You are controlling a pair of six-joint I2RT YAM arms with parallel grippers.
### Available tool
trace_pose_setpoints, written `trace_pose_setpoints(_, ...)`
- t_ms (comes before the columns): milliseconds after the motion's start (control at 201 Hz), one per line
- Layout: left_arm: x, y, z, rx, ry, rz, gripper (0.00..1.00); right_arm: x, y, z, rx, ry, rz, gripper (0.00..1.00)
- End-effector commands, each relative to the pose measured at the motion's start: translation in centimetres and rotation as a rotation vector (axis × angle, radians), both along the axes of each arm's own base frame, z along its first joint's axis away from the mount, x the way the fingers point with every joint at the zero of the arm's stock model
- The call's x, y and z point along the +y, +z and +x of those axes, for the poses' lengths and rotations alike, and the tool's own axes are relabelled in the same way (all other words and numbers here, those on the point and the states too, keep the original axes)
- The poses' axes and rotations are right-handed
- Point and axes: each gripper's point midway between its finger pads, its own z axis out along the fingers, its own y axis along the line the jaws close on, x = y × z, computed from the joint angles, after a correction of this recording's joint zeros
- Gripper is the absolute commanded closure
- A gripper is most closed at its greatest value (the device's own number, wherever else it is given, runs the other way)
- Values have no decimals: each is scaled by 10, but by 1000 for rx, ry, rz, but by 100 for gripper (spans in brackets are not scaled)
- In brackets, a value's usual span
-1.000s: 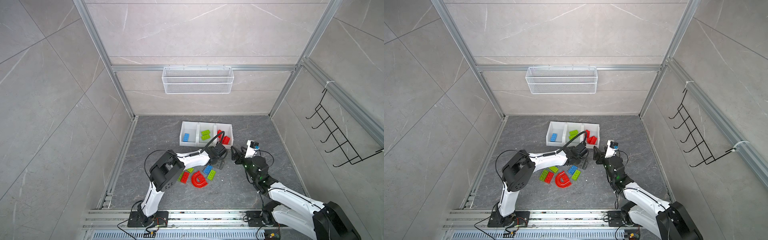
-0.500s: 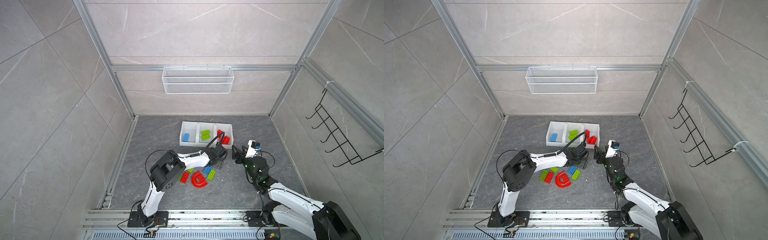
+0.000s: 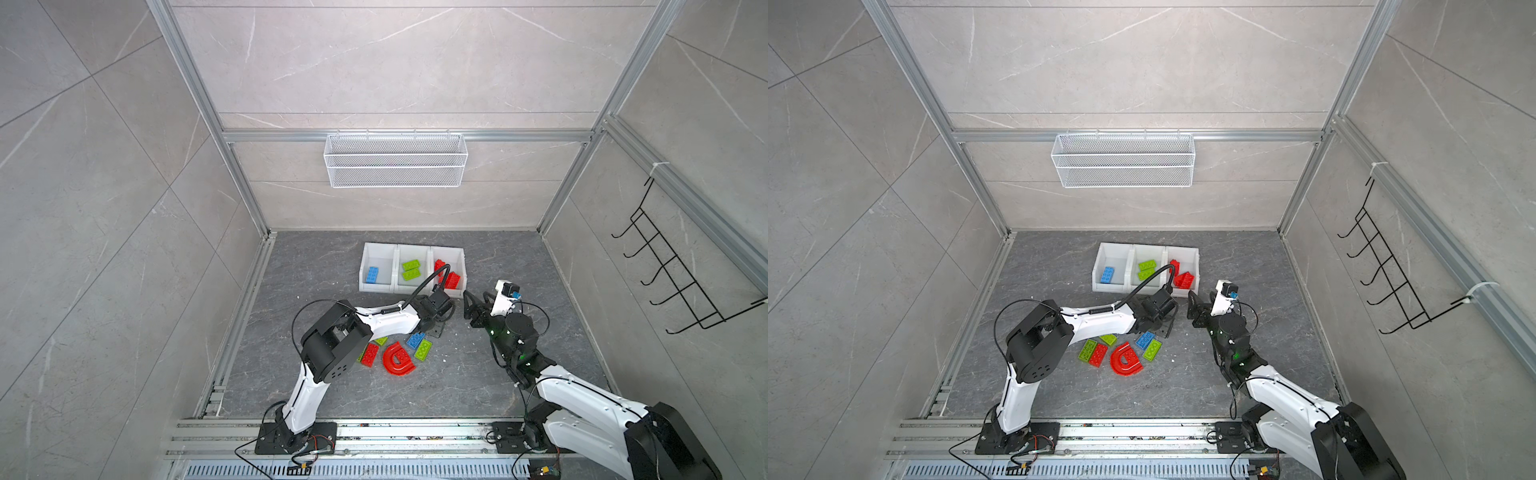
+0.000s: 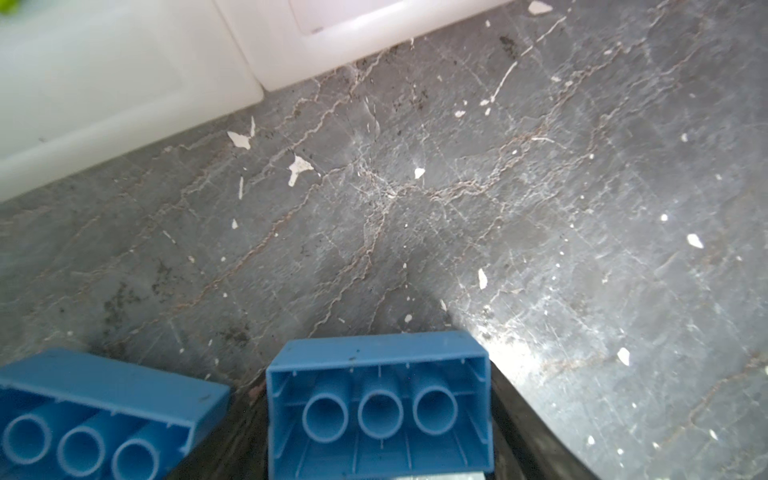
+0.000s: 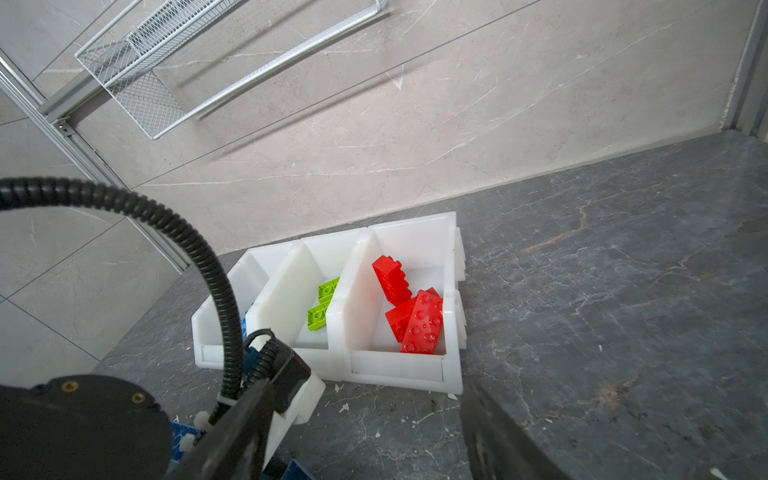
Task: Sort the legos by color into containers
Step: 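Lift the blue brick with the left gripper, then carry the blue brick to the compartment nearest the left gripper and release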
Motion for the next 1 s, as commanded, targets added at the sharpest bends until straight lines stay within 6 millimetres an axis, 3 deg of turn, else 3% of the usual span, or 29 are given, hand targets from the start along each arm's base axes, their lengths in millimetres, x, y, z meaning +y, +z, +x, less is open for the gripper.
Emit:
trace_pose_setpoints(0,2,70,13,-111,-17,-75,52,6,5,2,3,22,-9,27)
trace_pose_setpoints(204,47,125,44,-167,13,-136,56,13,4,2,18,59,-6,27)
trace_pose_setpoints(358,107,142,90,-193,112,-147,57,18,2,2,30,84,-3,27)
trace_pose_setpoints(483,136,142,124,-203,137,-144,57,22,1,3,38,100,-1,27)
trace_pose_setpoints(577,142,137,144,-204,132,-112,57,24,1,3,41,110,-4,27)
trace_pose_setpoints(742,137,124,170,-189,116,-80,58,25,1,3,44,119,-7,27)
trace_pose_setpoints(990,148,111,193,-167,188,-51,57,29,1,3,50,137,-16,27)
